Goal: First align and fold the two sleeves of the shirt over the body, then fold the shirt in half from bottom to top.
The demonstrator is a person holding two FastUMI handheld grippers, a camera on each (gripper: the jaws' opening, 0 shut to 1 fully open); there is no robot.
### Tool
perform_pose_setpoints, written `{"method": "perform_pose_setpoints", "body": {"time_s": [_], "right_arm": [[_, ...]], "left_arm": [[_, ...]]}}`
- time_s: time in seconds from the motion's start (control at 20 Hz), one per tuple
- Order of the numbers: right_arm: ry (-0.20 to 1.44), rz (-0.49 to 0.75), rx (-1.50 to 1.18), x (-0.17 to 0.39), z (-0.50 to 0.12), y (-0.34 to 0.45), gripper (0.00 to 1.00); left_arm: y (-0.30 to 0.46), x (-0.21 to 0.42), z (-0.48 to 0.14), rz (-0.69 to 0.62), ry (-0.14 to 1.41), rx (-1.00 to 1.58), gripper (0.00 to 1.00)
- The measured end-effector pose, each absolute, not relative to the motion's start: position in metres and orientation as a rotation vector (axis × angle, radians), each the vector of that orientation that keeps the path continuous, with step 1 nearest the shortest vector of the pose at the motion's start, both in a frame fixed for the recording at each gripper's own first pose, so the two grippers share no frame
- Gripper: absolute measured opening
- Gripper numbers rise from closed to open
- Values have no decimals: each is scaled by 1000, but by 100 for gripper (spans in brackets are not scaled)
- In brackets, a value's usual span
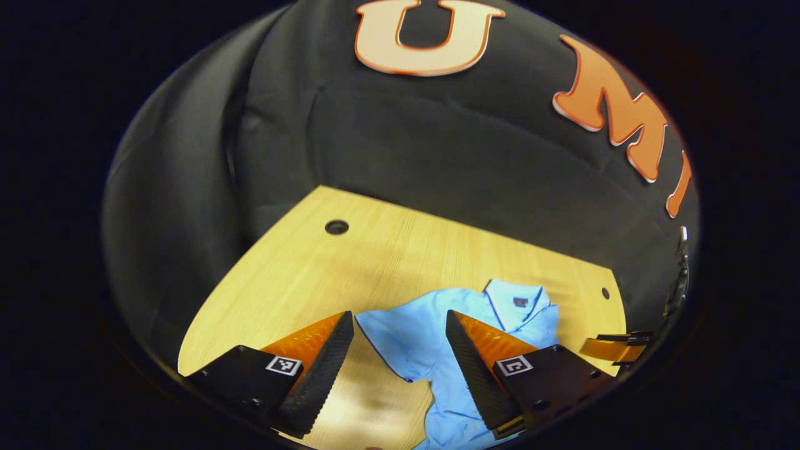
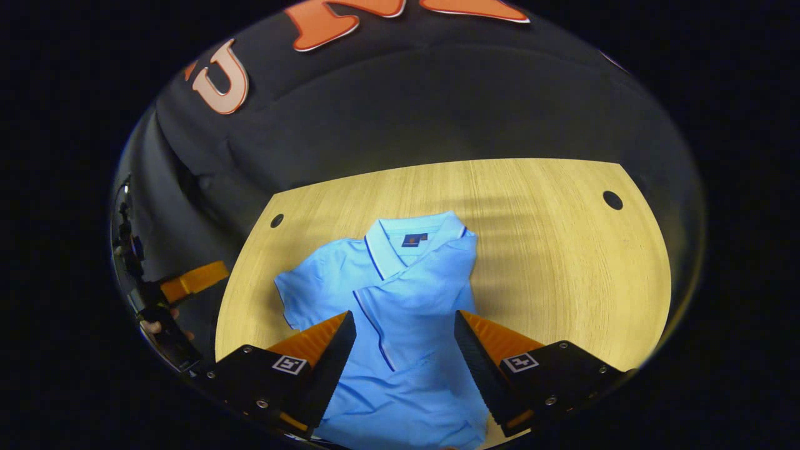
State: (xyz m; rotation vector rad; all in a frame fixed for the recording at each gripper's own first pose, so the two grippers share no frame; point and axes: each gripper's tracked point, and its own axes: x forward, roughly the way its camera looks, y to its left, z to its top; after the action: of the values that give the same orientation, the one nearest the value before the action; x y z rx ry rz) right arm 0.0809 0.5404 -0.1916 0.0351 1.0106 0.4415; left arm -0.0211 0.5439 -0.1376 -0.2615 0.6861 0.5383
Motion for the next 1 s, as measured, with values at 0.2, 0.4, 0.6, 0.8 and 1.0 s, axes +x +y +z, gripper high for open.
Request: {"method": "perform_pose_setpoints", "body": {"time_s": [0.2,0.4,0.6,0.8,1.0], "right_arm": [[1033,375,62,83,-202,506,98],[1052,333,91,82,-210,482,98],[1071,311,104,81,-216,468,98],[1081,303,111,83,-216,459,98],[1092,304,112,84,-220,460,98]], "left_arm": [[553,-17,-203,559,876,-364,97],[561,-19,-247,600,999,-378,98],[565,-22,-265,635,1053,-399,97],[568,-24,-274,658,1080,-391,96],[570,-21,-275,672,1101,-338,97]]}}
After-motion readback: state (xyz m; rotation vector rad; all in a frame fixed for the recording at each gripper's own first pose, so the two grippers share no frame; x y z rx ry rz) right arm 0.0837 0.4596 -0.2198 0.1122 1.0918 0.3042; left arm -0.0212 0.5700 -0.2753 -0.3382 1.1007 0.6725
